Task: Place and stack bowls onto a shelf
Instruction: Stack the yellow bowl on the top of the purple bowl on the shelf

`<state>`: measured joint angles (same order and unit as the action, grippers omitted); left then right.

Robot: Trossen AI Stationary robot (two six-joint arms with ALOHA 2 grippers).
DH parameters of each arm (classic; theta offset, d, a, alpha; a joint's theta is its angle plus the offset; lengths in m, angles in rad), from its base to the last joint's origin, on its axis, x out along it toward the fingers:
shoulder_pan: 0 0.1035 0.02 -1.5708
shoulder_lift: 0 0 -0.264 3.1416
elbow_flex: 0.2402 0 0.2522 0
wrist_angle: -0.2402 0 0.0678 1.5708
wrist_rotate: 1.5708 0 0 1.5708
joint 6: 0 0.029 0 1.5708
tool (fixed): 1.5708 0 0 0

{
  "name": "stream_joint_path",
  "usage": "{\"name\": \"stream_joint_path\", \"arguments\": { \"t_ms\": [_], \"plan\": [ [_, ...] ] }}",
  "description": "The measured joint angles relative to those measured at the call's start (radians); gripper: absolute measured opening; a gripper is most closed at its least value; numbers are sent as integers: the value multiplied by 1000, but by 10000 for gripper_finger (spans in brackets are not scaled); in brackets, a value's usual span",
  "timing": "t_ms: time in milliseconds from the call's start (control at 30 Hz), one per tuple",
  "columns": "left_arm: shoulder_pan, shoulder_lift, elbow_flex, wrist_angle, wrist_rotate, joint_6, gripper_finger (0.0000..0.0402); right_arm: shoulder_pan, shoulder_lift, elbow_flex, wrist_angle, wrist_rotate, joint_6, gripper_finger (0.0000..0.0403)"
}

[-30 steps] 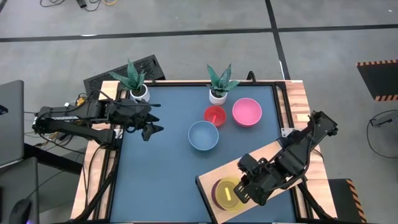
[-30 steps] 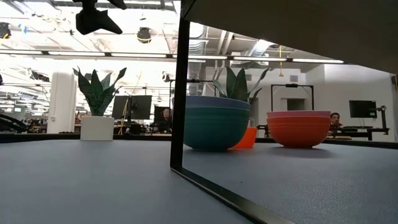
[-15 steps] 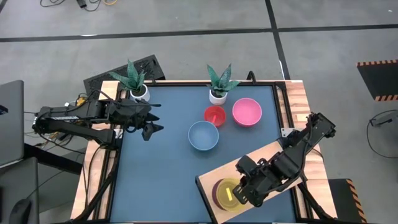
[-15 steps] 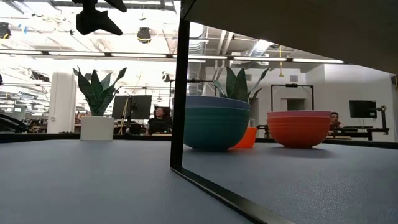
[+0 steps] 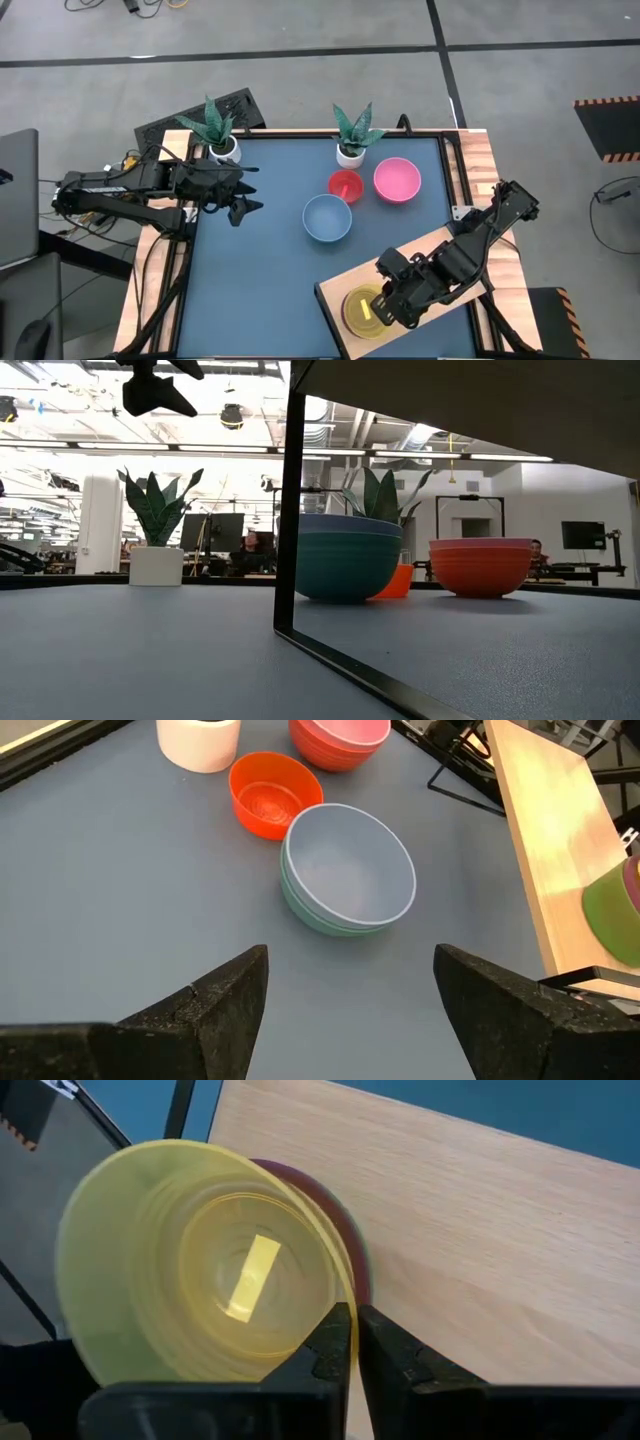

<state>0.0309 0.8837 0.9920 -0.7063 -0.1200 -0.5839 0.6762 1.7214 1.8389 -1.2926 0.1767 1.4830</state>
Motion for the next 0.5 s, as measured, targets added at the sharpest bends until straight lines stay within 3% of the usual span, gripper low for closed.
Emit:
{"name": "stream_joint_path", "arguments": {
  "t_ms": [300, 500],
  "plan": [
    [0, 0, 0, 0, 0, 0, 269, -2, 0, 0, 3, -41, -2, 75],
    [0, 0, 0, 0, 0, 0, 269, -4, 0, 0, 11, -44, -16, 129]
  ]
}}
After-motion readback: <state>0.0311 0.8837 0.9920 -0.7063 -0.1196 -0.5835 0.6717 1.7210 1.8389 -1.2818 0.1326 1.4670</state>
